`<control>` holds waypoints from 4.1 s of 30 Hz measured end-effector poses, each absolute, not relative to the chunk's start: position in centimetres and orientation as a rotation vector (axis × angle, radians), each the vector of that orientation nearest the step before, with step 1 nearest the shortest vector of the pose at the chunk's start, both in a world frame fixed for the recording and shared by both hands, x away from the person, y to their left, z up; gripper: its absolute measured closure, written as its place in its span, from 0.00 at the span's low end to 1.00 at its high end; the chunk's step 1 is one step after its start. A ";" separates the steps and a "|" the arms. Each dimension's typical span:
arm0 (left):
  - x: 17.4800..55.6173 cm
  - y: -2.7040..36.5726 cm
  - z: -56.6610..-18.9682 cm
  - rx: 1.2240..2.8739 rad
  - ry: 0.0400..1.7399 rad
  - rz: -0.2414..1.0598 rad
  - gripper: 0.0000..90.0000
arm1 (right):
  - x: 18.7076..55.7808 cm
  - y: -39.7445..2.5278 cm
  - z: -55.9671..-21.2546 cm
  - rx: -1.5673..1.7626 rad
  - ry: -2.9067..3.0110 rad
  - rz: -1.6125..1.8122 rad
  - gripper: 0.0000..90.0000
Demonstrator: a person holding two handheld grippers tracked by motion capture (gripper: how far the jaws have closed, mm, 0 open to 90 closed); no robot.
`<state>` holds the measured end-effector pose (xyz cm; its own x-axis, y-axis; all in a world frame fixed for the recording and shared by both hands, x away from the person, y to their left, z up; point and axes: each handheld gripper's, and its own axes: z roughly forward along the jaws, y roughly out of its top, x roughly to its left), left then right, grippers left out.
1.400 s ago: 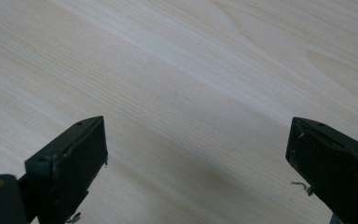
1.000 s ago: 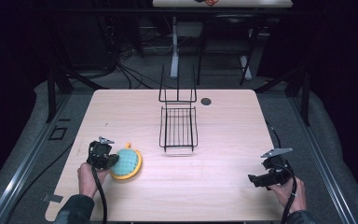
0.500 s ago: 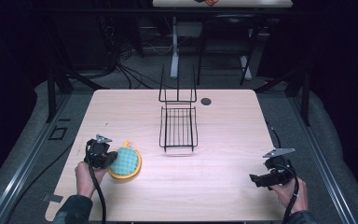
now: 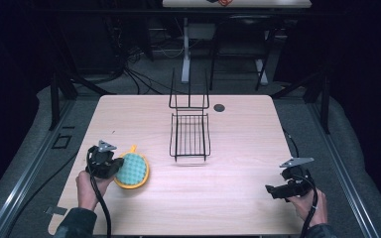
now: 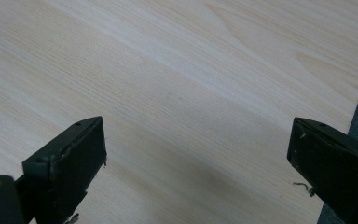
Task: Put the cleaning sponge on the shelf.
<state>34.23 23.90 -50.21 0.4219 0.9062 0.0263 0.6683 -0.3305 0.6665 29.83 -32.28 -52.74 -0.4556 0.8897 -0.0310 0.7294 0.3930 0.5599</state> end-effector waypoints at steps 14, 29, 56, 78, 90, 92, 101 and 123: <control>33.5 23.6 -48.9 2.082 1.279 0.527 0.98 | 29.9 -32.2 -53.0 1.417 2.336 0.675 0.03; 33.3 23.4 -48.0 2.029 1.271 0.517 0.98 | 30.0 -31.9 -53.4 1.332 2.333 0.620 0.00; 33.4 24.1 -46.1 1.914 1.262 0.488 0.98 | 30.3 -31.5 -53.9 1.323 2.392 0.597 0.00; 35.8 21.0 -44.1 1.894 1.184 0.487 0.98 | 30.2 -31.8 -54.0 1.338 2.396 0.598 0.00; 37.1 19.5 -42.7 1.910 1.144 0.496 0.98 | 30.1 -31.9 -53.9 1.341 2.381 0.603 0.00; 37.2 19.2 -42.5 1.907 1.137 0.501 0.98 | 30.1 -31.9 -53.9 1.335 2.382 0.599 0.00; 37.9 18.0 -41.9 1.904 1.116 0.502 0.98 | 30.1 -31.9 -53.8 1.332 2.387 0.590 0.00; 39.5 15.1 -42.3 1.921 1.084 0.484 0.98 | 30.1 -31.9 -54.0 1.339 2.391 0.592 0.01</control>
